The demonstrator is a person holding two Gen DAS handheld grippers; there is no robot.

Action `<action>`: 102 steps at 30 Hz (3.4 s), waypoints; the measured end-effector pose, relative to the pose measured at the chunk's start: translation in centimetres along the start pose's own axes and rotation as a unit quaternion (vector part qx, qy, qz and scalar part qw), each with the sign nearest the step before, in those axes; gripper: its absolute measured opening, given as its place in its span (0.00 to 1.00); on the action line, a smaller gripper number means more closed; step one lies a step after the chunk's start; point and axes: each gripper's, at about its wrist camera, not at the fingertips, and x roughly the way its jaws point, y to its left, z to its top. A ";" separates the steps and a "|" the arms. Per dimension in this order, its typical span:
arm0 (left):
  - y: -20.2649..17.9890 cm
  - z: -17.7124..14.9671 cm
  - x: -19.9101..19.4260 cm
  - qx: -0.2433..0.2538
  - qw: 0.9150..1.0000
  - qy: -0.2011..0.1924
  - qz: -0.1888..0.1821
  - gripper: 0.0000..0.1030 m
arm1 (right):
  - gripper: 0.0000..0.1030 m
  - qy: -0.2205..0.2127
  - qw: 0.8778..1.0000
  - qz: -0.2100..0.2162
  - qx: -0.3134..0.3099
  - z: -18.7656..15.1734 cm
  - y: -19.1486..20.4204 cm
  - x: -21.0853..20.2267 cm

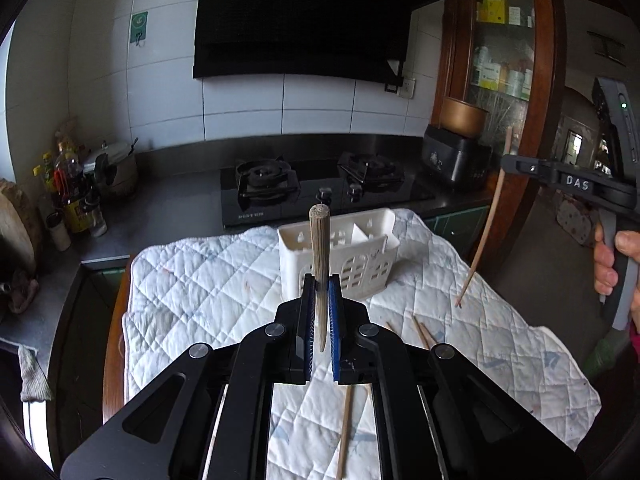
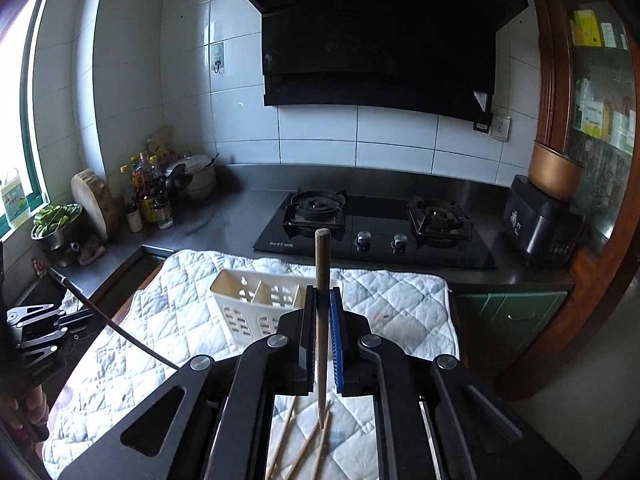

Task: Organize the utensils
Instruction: 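Lift both chopsticks and carry them over the white utensil holder, then open both tools to drop the chopsticks into the holder, then move both tools back over the remaining chopsticks on the cloth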

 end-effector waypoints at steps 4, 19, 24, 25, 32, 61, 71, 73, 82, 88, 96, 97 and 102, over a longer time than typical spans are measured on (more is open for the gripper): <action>-0.1 5.1 0.2 0.010 0.999 -0.039 0.004 0.05 | 0.06 -0.027 1.000 -0.004 0.009 3.3 0.0 2.4; 1.5 8.4 10.1 -0.015 0.999 0.006 0.027 0.05 | 0.06 -0.011 0.999 -0.009 0.034 4.5 -0.5 12.5; 2.3 7.4 12.1 -0.026 0.999 0.034 0.025 0.05 | 0.06 0.013 0.999 -0.011 0.029 2.7 -0.4 14.3; 2.4 7.3 12.4 -0.028 0.999 0.038 0.022 0.05 | 0.06 0.018 0.999 -0.010 0.030 2.4 -0.5 14.5; 2.5 6.7 13.1 -0.024 0.999 0.042 0.020 0.08 | 0.08 0.021 0.999 -0.010 0.029 1.6 -0.3 14.2; -0.9 -12.6 0.1 -0.027 0.997 0.066 -0.016 0.09 | 0.34 0.103 0.994 -0.039 -0.024 -22.2 3.6 -1.5; -1.9 -19.9 4.1 -0.046 0.988 0.144 -0.013 0.25 | 0.33 0.153 0.987 -0.050 0.006 -29.6 4.2 -1.0; -2.1 -20.4 4.9 -0.045 0.987 0.153 -0.016 0.25 | 0.32 0.156 0.986 -0.056 0.008 -29.9 4.0 -0.8; -1.6 -21.0 7.5 -0.056 0.983 0.171 -0.016 0.24 | 0.32 0.164 0.984 -0.059 0.024 -30.3 3.4 -0.4; -1.7 -21.3 8.5 -0.052 0.983 0.177 -0.014 0.23 | 0.28 0.173 0.983 -0.057 0.030 -30.7 3.1 0.1; -2.1 -21.6 9.3 -0.034 0.982 0.184 0.006 0.15 | 0.24 0.188 0.980 -0.051 0.036 -31.2 3.0 1.0; -2.1 -21.6 9.3 -0.030 0.982 0.184 0.010 0.14 | 0.23 0.190 0.980 -0.051 0.036 -31.3 3.0 1.1; -1.9 -21.5 9.3 -0.035 0.982 0.183 0.014 0.08 | 0.22 0.193 0.979 -0.054 0.037 -31.5 3.1 1.5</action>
